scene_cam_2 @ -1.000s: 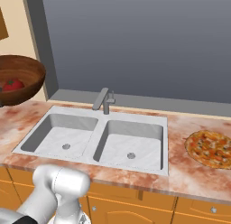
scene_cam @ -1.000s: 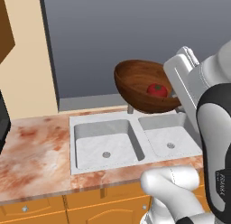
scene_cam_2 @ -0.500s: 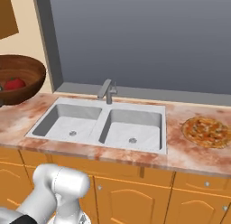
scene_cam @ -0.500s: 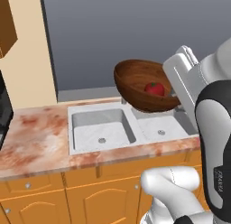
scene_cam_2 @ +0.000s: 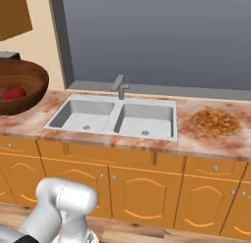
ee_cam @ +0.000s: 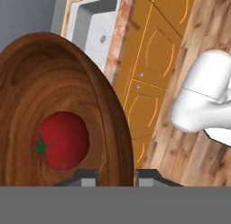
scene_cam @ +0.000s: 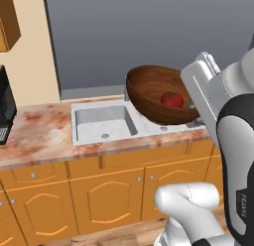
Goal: Pick the tomato from the sink and place it in the bowl. Then pick the bowl and place it in the microwave. Then close the microwave door and press the start button.
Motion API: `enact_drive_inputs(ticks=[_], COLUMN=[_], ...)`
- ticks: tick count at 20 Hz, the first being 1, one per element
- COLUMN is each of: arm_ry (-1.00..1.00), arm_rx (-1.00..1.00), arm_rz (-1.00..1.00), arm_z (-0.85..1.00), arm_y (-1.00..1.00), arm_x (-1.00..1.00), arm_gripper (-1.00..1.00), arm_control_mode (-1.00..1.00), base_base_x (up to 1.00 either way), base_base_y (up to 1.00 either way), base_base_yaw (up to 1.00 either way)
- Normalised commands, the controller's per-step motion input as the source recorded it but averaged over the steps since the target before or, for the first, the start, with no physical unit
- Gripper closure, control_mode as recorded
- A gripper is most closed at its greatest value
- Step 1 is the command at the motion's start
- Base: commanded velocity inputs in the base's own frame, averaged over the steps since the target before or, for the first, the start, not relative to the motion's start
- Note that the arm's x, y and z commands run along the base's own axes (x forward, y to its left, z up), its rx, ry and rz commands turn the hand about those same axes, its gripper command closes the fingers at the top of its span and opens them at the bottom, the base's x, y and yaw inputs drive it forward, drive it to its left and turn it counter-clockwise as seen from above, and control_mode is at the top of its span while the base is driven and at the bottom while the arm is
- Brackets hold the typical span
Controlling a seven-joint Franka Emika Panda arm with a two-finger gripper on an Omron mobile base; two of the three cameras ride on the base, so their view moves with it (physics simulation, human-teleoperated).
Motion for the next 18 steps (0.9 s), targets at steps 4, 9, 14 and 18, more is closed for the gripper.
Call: enact_drive_inputs(ticks=[4, 9, 14, 18], arm_ry=[0.0, 0.0, 0.0, 0.0], arm_rx=[0.0, 0.0, 0.0, 0.0], arm_rz=[0.0, 0.0, 0.0, 0.0], arm_z=[0.0, 0.0, 0.0, 0.0], arm_y=[0.0, 0.0, 0.0, 0.0], arm_x=[0.0, 0.0, 0.0, 0.0], arm_gripper=[1.0, 1.0, 1.0, 1.0], arm_control_mode=[1.0, 1.0, 1.0, 1.0], base_base_x=[-0.14, -0.02, 0.0, -0.01], base_base_y=[-0.01, -0.18, -0.19, -0.19], base_base_yaw=[-0.12, -0.71, -0.82, -0.8])
